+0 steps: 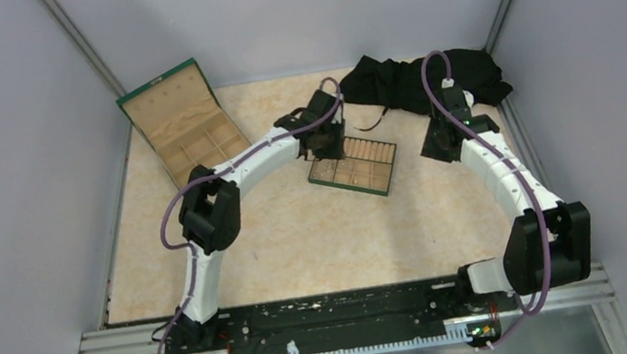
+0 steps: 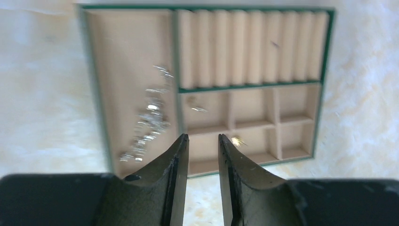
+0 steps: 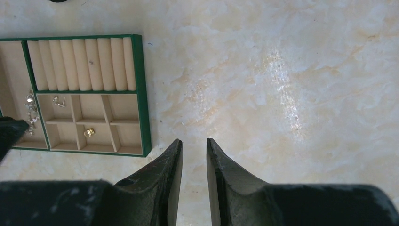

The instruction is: Organize the mixed jewelry

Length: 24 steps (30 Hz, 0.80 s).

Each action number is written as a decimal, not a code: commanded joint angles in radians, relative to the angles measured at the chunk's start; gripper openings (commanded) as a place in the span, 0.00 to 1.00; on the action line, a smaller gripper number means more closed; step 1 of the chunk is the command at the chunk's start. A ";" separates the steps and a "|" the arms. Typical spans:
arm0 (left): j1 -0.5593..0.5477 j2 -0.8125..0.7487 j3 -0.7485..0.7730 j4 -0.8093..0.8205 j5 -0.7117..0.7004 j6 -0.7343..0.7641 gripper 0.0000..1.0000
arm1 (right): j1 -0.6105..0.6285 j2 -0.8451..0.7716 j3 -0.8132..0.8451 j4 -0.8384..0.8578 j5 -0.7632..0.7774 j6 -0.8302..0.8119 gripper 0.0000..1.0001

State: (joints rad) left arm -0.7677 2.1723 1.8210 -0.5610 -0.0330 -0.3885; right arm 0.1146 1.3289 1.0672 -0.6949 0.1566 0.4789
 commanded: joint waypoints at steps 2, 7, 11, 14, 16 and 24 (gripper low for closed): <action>0.138 -0.042 -0.009 -0.007 -0.086 0.000 0.37 | -0.007 0.010 0.047 0.035 -0.009 -0.006 0.26; 0.214 -0.013 -0.001 -0.010 -0.138 0.021 0.40 | -0.007 0.016 0.055 0.026 -0.012 -0.009 0.26; 0.254 0.018 0.014 -0.003 -0.167 0.064 0.44 | -0.007 0.019 0.063 0.015 -0.012 -0.010 0.26; 0.267 0.043 0.026 0.005 -0.169 0.110 0.48 | -0.006 0.021 0.067 0.008 -0.010 -0.010 0.26; 0.272 0.062 0.033 0.006 -0.147 0.139 0.49 | -0.006 0.023 0.070 0.003 -0.010 -0.010 0.26; 0.286 0.048 -0.067 0.076 -0.176 0.104 0.50 | -0.007 0.037 0.079 0.004 -0.018 -0.004 0.26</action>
State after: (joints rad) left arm -0.4961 2.2555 1.8122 -0.5556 -0.1898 -0.2790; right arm 0.1146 1.3567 1.0836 -0.7036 0.1474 0.4789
